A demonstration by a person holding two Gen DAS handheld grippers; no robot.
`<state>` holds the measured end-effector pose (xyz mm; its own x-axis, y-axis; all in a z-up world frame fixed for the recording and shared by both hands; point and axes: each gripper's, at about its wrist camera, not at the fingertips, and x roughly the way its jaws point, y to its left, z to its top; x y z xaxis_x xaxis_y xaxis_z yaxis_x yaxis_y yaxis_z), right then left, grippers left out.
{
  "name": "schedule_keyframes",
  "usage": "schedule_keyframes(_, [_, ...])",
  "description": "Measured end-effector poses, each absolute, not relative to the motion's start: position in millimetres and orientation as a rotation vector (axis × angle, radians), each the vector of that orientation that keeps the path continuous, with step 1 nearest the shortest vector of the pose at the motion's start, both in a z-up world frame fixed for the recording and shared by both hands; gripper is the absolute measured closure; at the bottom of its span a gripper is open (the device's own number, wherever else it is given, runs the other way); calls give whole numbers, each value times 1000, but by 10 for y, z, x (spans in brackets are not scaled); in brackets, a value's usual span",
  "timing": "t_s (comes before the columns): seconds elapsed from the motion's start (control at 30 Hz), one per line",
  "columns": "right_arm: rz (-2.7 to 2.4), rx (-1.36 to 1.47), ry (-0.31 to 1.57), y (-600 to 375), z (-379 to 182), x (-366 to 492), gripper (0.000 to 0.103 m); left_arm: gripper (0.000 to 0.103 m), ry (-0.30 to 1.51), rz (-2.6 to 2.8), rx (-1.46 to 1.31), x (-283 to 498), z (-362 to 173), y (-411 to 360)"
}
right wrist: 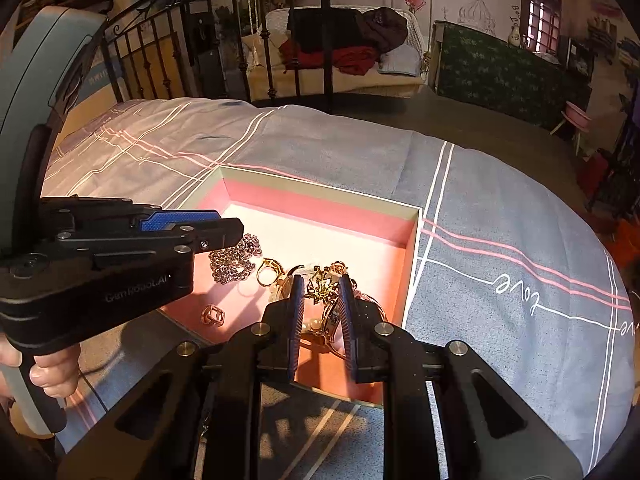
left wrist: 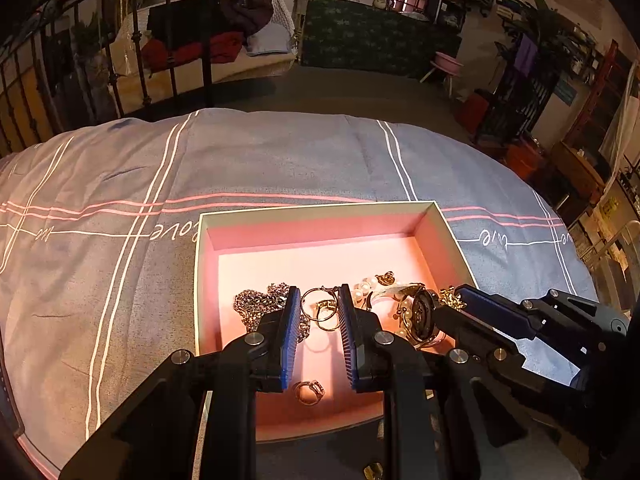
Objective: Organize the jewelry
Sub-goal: 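Carry the ring and charm into the box and open both tools, then move both open tools back toward the remaining small gold pieces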
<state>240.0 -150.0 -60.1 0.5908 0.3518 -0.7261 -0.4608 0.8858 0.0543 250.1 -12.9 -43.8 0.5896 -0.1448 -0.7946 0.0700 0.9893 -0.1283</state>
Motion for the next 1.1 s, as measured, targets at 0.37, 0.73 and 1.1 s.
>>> schedule_keyframes(0.37, [465,-141,827,-1530,-637,2384,79,73,934,-116,-94,2513,-443,-111])
schedule_keyframes(0.73, [429,-128,788,-1869,-685,1886,24,21,816,-135,-77,1988,-178,47])
schedule_keyframes(1.1, [539,-153,925,-1768,-1220,1236,23,24,942,-228,-53,1426,-748,-139])
